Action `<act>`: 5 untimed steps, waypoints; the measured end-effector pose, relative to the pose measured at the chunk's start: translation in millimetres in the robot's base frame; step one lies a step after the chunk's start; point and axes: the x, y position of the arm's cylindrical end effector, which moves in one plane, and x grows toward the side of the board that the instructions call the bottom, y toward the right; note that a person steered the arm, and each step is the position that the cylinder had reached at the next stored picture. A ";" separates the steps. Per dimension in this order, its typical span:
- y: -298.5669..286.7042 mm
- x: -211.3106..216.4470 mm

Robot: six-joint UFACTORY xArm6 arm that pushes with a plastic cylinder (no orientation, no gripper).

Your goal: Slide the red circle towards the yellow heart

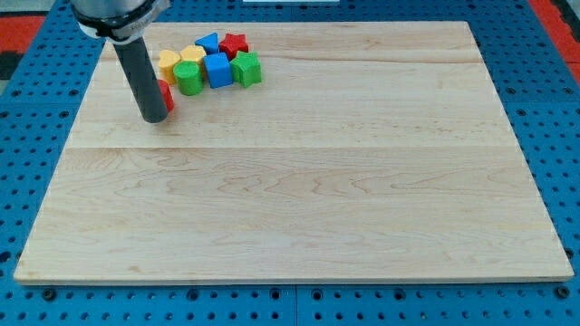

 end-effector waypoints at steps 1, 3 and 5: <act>0.9 -0.5; 16.1 -1.4; 14.2 -26.6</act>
